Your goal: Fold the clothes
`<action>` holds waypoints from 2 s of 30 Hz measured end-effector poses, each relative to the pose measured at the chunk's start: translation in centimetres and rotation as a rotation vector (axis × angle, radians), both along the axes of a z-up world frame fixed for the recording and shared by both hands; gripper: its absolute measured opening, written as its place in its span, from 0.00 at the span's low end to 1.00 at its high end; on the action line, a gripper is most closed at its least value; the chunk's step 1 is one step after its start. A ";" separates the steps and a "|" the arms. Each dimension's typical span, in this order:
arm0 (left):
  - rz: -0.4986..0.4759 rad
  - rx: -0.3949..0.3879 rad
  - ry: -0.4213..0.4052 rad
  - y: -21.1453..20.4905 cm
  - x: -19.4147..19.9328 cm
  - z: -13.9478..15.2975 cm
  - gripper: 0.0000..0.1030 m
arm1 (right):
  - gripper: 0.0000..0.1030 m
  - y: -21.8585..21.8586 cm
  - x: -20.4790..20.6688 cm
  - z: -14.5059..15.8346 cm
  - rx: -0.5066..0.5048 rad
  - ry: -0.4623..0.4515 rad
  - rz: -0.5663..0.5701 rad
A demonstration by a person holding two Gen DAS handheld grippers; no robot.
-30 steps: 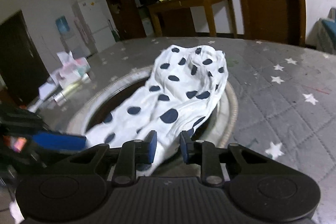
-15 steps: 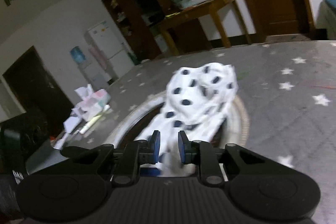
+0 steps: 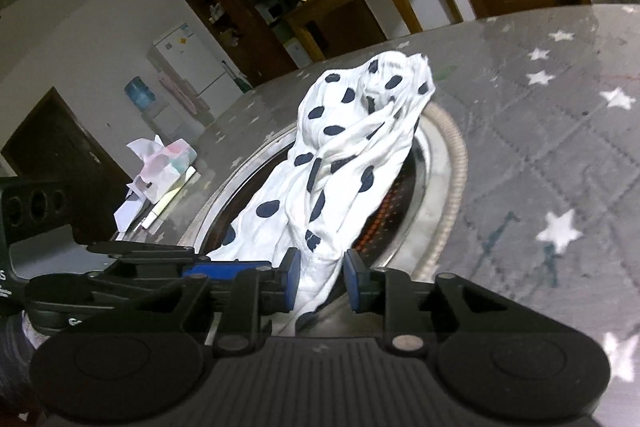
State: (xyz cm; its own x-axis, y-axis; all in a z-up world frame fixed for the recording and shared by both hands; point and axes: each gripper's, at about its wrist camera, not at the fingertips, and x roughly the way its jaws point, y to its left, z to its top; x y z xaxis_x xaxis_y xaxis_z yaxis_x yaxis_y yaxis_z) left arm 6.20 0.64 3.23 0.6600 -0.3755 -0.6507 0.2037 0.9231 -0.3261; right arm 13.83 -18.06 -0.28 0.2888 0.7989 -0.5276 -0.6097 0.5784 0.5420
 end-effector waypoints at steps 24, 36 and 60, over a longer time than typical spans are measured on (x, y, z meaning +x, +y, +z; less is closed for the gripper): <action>-0.010 0.131 -0.070 2.9 -5.6 1.2 0.29 | 0.12 -2.5 -5.1 4.6 -0.312 -0.244 -0.216; -0.134 0.169 -0.040 0.6 -8.2 0.4 0.29 | 0.13 3.1 -3.2 2.4 -0.379 -0.275 -0.105; -0.199 0.081 -0.062 -0.2 -7.5 0.8 0.33 | 0.05 10.4 7.3 2.0 -0.531 -0.404 -0.183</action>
State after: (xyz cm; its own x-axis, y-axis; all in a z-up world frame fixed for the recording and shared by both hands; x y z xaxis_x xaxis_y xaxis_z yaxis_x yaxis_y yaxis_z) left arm -1.26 0.44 3.99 0.6181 -0.4500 -0.6445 0.4015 0.8856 -0.2333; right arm 21.13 -7.71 1.77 0.6506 0.3819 -0.6564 -0.5713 0.8156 -0.0918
